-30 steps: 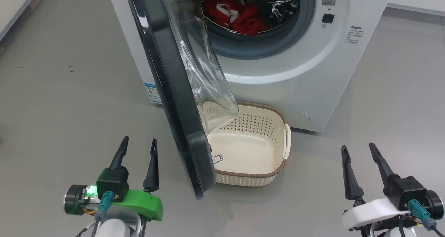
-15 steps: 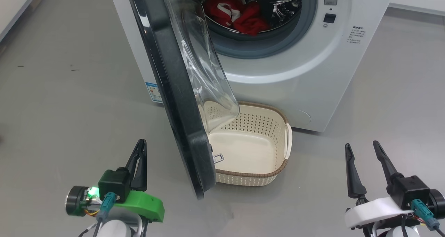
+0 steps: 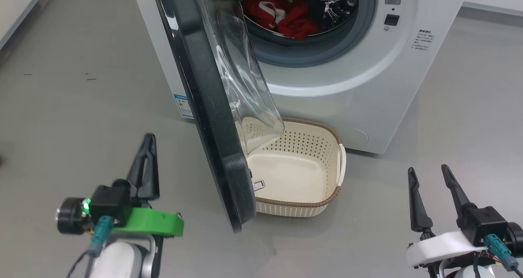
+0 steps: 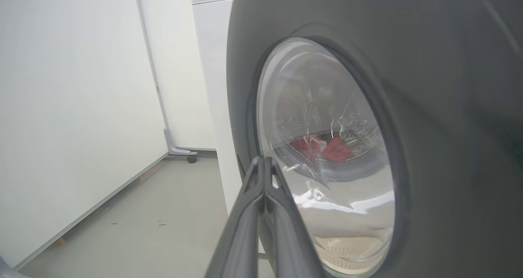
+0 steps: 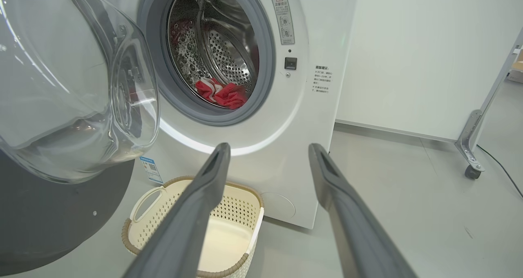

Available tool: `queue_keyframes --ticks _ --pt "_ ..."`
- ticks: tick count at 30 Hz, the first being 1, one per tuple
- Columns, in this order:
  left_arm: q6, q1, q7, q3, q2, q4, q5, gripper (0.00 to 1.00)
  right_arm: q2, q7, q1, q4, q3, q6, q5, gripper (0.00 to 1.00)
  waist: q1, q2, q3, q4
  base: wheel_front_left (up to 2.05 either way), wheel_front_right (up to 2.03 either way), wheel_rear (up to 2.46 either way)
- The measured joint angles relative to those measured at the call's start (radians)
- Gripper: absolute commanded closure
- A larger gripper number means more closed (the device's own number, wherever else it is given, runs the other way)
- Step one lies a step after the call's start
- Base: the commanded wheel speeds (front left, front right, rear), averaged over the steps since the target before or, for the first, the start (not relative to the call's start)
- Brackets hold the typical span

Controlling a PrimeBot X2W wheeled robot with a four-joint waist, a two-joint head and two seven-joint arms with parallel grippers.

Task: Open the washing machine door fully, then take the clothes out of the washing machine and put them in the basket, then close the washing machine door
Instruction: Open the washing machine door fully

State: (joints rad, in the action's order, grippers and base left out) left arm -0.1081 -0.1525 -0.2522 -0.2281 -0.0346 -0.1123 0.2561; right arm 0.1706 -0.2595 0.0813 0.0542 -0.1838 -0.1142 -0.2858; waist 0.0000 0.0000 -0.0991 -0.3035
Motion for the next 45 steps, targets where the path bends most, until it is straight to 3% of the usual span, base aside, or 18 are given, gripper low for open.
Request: queue_keyframes --ticks 9,17,19,27,34,41,45 --pt "-0.001 -0.063 -0.005 0.012 -0.001 0.265 -0.003 1.00 -0.004 0.000 0.002 0.001 0.005 0.011 0.016 0.00 0.0000 0.0000 0.009 -0.004 0.00 0.00 0.00" --pt "0.002 -0.085 -0.006 -0.114 -0.003 0.461 -0.003 1.00 -0.011 0.000 0.009 0.006 0.006 0.021 0.023 0.00 0.0000 0.0000 0.015 -0.004 0.00 0.00 0.00" --pt "0.022 -0.084 -0.006 -0.162 -0.003 0.483 -0.003 1.00 -0.012 0.000 0.010 0.008 0.006 0.025 0.026 0.00 0.0000 0.0000 0.016 -0.002 0.00 0.00 0.00" --pt "0.124 -0.035 -0.006 -0.375 -0.008 0.431 -0.002 1.00 -0.015 0.000 0.010 0.017 0.006 0.034 0.034 0.00 0.0000 0.0000 0.017 0.005 0.00 0.00 0.00" --pt "0.186 0.031 0.059 -0.478 -0.020 0.317 0.001 1.00 -0.020 0.000 0.011 0.021 0.007 0.034 0.041 0.00 0.0000 0.0000 0.017 0.008 0.00 0.00 0.00" --pt "0.182 0.073 0.139 -0.483 -0.045 0.221 0.007 1.00 -0.026 0.000 0.011 0.022 0.011 0.042 0.042 0.00 0.0000 0.0000 0.013 0.008 0.00 0.00 0.00" --pt "0.155 0.074 0.147 -0.450 -0.042 0.200 0.007 1.00 -0.028 0.000 0.011 0.022 0.017 0.043 0.044 0.00 0.0000 0.0000 0.010 0.010 0.00 0.00 0.00"
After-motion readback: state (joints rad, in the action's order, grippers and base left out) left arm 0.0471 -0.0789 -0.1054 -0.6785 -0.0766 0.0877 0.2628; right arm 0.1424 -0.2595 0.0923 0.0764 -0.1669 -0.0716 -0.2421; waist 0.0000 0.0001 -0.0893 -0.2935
